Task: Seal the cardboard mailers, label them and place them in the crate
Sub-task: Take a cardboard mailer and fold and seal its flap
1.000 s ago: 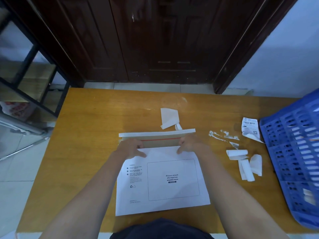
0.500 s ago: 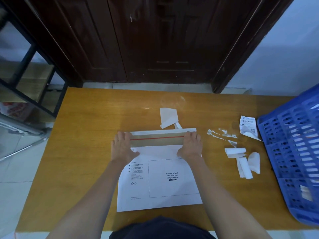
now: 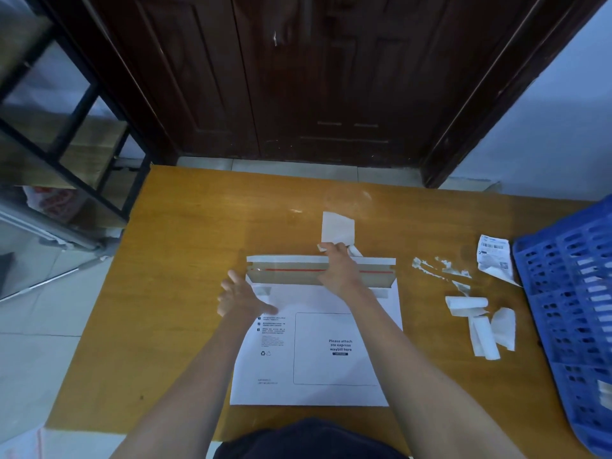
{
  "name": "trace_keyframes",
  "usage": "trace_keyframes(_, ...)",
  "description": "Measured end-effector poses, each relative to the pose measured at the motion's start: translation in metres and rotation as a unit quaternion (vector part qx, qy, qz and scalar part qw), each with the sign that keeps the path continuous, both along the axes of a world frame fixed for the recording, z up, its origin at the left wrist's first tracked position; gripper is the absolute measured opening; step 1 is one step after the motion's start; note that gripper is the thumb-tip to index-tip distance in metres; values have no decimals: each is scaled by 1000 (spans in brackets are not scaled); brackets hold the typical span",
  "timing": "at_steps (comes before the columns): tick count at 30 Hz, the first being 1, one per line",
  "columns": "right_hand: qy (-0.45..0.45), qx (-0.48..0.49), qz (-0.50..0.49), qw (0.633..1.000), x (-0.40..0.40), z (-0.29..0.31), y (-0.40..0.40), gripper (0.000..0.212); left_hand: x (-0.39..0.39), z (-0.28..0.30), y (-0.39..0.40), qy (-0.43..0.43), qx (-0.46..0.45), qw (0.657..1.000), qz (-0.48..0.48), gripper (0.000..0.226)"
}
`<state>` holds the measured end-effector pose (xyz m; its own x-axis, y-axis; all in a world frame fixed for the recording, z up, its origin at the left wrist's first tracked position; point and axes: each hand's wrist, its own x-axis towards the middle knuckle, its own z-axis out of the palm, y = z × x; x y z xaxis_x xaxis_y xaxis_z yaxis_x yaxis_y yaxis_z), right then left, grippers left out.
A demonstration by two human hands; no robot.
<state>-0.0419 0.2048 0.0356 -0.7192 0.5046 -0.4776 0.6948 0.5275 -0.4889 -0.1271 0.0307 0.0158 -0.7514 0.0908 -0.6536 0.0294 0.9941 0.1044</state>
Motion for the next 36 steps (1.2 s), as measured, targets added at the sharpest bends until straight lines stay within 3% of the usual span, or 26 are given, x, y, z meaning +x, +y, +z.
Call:
trace_keyframes(9,62,-19,-29,997,10,-4,-7,39,1,2,-1,0,-6,1000,-8,120)
trace_keyframes(15,66,-7,-13,998,31,-8,-26,30,14,4,-9,39,-56,996,-63,106)
trace_keyframes(18,72,-7,-20,997,43,-12,-38,32,23,4,-13,50,-51,994,-86,72)
trace_keyframes(21,56,11,-10,998,52,-15,-47,38,28,-2,-14,10,30,996,-88,35)
trace_keyframes(24,48,24,-4,999,58,-16,-52,43,30,-11,-18,-28,192,979,54,9)
trace_keyframes(27,40,35,5,999,62,-15,-54,46,28,-5,-20,-61,345,896,274,11)
trace_keyframes(29,35,45,13,998,63,-15,-55,48,28,-1,-21,-41,381,870,310,16)
trace_keyframes(30,33,49,15,998,63,-15,-55,48,30,1,-22,21,365,891,267,17)
trace_keyframes(32,29,54,19,998,63,-16,-56,49,35,0,-27,214,282,932,83,15)
trace_keyframes(34,25,65,24,997,63,-16,-58,48,38,-1,-25,335,242,905,-99,30)
trace_keyframes(36,23,76,28,996,63,-17,-59,49,40,-8,-24,379,217,874,-214,47)
